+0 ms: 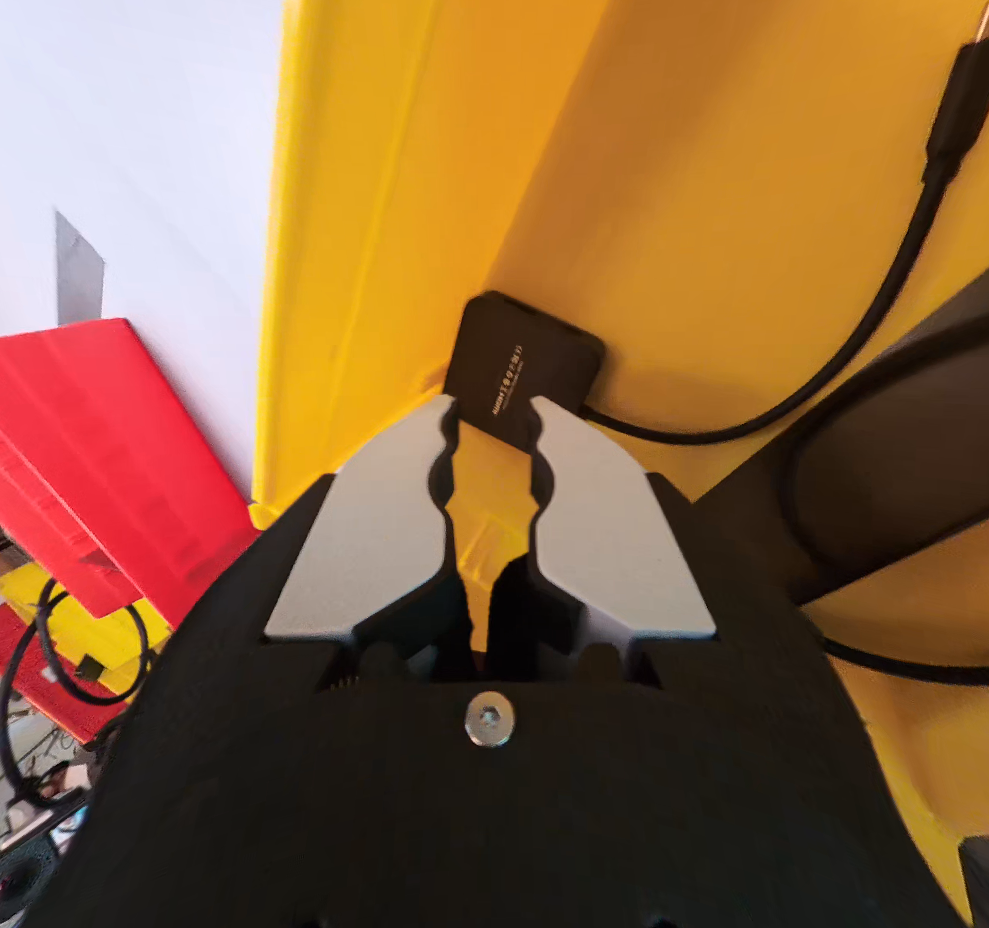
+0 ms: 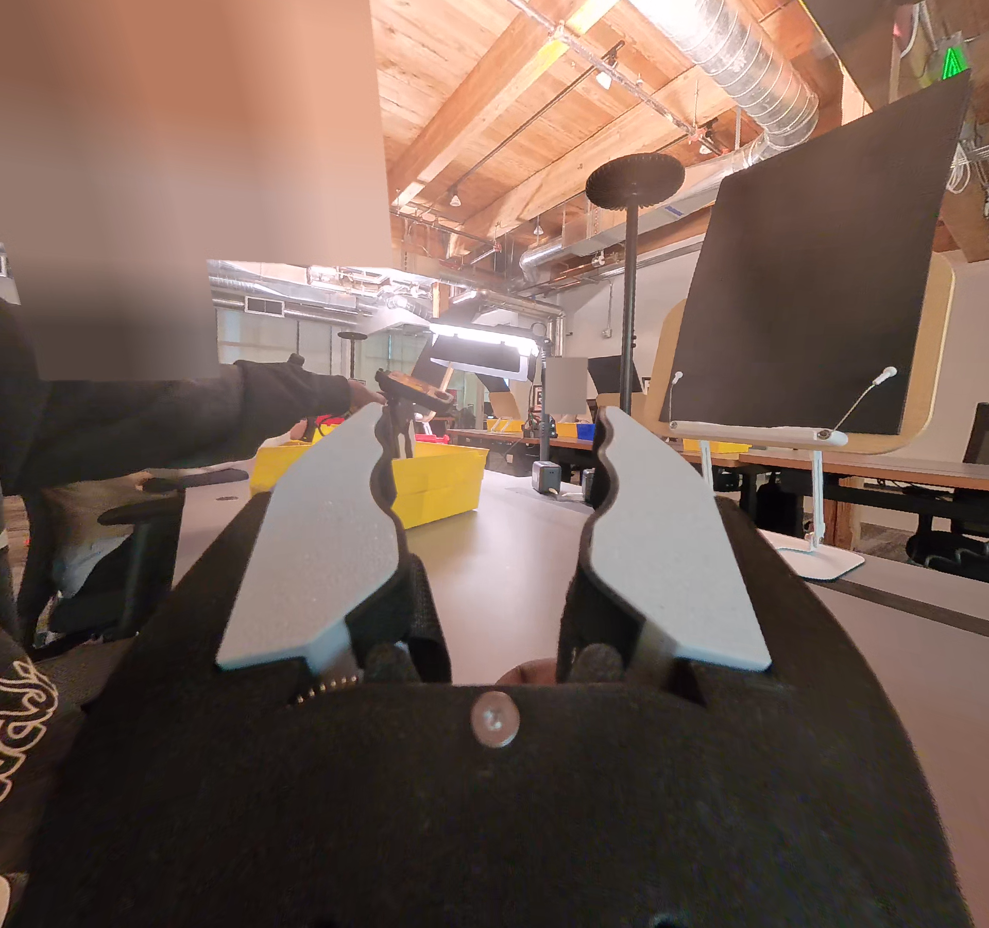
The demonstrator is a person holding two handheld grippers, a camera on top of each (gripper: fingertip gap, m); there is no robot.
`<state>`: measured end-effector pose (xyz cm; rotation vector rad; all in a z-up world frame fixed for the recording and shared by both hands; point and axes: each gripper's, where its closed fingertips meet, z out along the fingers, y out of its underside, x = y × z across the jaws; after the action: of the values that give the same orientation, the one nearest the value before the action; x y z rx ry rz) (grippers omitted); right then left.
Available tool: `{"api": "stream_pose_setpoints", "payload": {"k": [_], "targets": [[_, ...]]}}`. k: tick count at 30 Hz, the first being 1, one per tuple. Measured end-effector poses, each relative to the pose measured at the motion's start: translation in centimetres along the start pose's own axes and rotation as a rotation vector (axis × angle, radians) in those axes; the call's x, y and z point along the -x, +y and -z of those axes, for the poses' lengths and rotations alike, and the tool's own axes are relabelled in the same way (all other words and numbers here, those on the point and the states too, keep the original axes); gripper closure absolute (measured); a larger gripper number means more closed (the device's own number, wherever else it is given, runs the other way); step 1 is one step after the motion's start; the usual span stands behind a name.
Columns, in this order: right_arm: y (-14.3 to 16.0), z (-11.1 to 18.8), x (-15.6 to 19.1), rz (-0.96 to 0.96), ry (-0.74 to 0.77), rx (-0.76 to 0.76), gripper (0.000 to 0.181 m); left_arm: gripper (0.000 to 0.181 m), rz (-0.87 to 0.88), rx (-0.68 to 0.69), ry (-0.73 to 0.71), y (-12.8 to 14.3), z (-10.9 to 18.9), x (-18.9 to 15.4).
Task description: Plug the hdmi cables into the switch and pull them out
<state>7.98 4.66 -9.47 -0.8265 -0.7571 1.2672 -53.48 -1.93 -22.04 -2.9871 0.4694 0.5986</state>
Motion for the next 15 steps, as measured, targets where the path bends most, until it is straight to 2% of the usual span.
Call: {"api": "stream_pose_setpoints", "payload": {"k": [4, 6, 9, 12, 13, 15], "targets": [[-0.1, 0.1, 0.4, 0.006, -0.009, -0.003, 0.11, 0.128, -0.021, 0.06, 0.047, 0.8, -0.8, -0.8], [0.0, 0.2, 0.5, 0.009, -0.009, 0.0, 0.11, 0.119, -0.016, 0.076, 0.082, 0.7, -1.2, -1.2], [0.2, 0.0, 0.4, 0.007, -0.01, 0.01, 0.111, 0.109, -0.004, 0.101, 0.123, 0.6, -2.1, -1.4], [0.5, -0.1, 0.3, 0.014, -0.008, 0.025, 0.111, 0.104, 0.032, 0.179, 0.246, 1.3, -3.4, -3.0], [0.6, -0.1, 0.3, 0.019, -0.006, 0.028, 0.111, 0.094, 0.029, 0.206, 0.261, 1.6, -3.6, -3.3], [0.6, -0.1, 0.2, 0.024, -0.004, 0.029, 0.111, 0.097, -0.021, 0.236, 0.269, 1.9, -3.2, -3.8]]}}
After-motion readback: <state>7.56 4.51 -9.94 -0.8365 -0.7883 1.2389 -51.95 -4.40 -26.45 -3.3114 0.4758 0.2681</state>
